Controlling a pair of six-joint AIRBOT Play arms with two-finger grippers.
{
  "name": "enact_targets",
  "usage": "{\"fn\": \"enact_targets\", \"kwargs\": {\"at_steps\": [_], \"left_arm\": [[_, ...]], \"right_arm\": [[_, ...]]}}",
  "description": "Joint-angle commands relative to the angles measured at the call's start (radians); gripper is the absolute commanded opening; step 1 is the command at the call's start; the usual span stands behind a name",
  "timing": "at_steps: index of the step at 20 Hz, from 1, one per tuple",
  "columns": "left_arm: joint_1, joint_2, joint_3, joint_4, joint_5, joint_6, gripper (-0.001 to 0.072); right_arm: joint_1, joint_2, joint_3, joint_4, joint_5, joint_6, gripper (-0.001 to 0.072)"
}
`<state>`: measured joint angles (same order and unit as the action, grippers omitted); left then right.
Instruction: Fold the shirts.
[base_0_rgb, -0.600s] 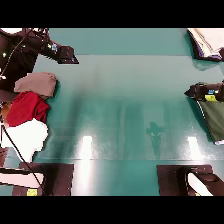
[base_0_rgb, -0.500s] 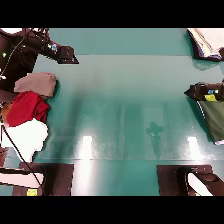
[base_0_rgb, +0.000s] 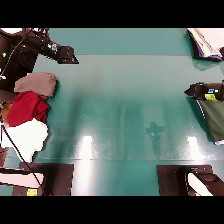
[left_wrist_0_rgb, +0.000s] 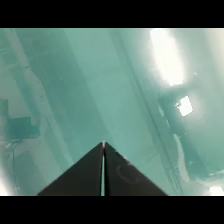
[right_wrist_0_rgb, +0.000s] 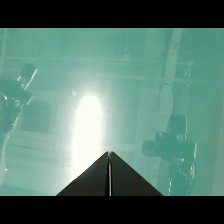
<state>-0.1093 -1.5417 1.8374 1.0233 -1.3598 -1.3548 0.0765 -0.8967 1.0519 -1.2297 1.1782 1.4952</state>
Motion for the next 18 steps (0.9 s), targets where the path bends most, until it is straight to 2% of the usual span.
{"fn": "enact_targets", "kwargs": {"at_steps": [1, 3, 4, 5, 6, 8, 10, 12, 16, 18], "left_arm": [[0.0, 0.001, 0.0, -0.022, 0.03, -0.003, 0.0025], [0.0, 0.001, 0.0, -0.034, 0.065, 0.009, 0.0026], [0.0, 0.0, 0.0, 0.009, 0.083, 0.025, 0.006], [0.0, -0.001, 0.0, 0.112, 0.103, 0.018, 0.0354], [0.0, -0.003, -0.002, 0.249, 0.127, -0.031, 0.0571], [0.009, -0.003, -0.038, 0.544, 0.185, -0.126, 0.0576], [0.061, -0.003, -0.117, 0.673, 0.256, -0.215, 0.0576], [0.129, -0.003, -0.226, 0.675, 0.345, -0.245, 0.0576], [0.236, -0.011, -0.43, 0.671, 0.531, -0.246, 0.0576], [0.252, -0.055, -0.435, 0.672, 0.521, -0.245, 0.0576]], "right_arm": [[0.0, 0.0, 0.0, 0.0, -0.003, 0.0, 0.0016], [0.0, 0.0, 0.0, 0.0, -0.01, 0.0, 0.0016], [0.0, 0.0, 0.0, 0.0, -0.009, 0.0, 0.0016], [0.0, 0.0, 0.0, 0.0, -0.008, 0.0, 0.0016], [0.0, 0.0, 0.0, 0.0, -0.009, 0.0, 0.0017], [0.0, 0.0, 0.0, 0.0, -0.008, 0.0, 0.0016], [0.0, 0.0, 0.0, 0.0, -0.01, 0.0, 0.0017], [0.0, 0.0, 0.0, 0.0, -0.012, 0.0, 0.0016], [0.0, 0.0, 0.0, 0.0, -0.018, 0.0, 0.0017], [0.0, 0.0, 0.0, 0.002, -0.041, 0.001, 0.0016]]}}
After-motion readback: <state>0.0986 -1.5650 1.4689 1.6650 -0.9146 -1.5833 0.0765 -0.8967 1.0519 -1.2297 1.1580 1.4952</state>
